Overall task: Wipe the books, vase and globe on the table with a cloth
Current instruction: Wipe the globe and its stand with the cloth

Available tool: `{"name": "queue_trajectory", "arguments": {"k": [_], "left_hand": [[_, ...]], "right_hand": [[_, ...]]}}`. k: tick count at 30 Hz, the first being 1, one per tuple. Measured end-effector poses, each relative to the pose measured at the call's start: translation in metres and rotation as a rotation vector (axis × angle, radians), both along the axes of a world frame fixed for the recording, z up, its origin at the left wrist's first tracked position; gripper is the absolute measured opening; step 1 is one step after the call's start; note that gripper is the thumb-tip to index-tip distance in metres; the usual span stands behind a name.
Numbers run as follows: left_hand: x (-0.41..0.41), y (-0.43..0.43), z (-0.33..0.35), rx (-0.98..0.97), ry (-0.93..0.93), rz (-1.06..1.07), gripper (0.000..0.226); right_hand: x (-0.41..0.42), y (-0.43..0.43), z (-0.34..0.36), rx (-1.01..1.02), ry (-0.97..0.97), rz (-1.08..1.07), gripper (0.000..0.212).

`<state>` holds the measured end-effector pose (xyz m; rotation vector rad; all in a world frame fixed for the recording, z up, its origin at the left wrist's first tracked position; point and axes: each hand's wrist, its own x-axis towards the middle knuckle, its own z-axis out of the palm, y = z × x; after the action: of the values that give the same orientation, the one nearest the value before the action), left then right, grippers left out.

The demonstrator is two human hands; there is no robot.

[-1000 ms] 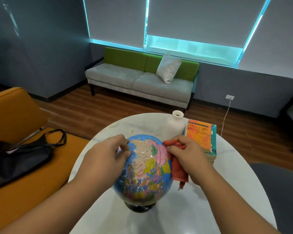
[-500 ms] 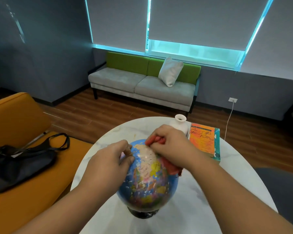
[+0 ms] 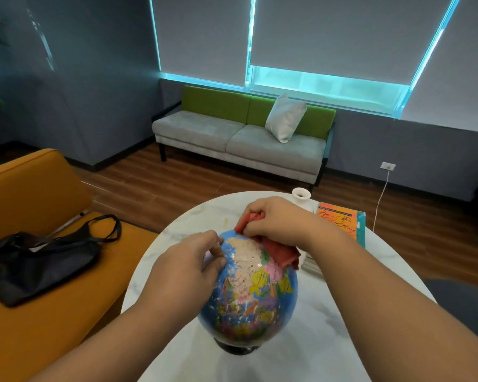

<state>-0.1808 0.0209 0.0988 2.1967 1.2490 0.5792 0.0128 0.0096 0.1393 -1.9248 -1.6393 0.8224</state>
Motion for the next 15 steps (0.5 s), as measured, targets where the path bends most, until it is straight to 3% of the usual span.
{"name": "queue_trajectory", "arguments": {"k": [8, 12, 15], "left_hand": [[-0.002, 0.004, -0.002, 0.008, -0.034, 0.005, 0.018], [0.0, 0.007, -0.003, 0.011, -0.035, 0.014, 0.016], [0.0, 0.007, -0.003, 0.015, -0.028, 0.013, 0.016]], "right_hand": [[0.038, -0.042, -0.077, -0.146, 0.842, -0.657, 0.015], [0.023, -0.064, -0.121, -0.168, 1.106, -0.815, 0.025], [0.01, -0.071, -0.13, 0.017, 1.14, -0.887, 0.021]]}}
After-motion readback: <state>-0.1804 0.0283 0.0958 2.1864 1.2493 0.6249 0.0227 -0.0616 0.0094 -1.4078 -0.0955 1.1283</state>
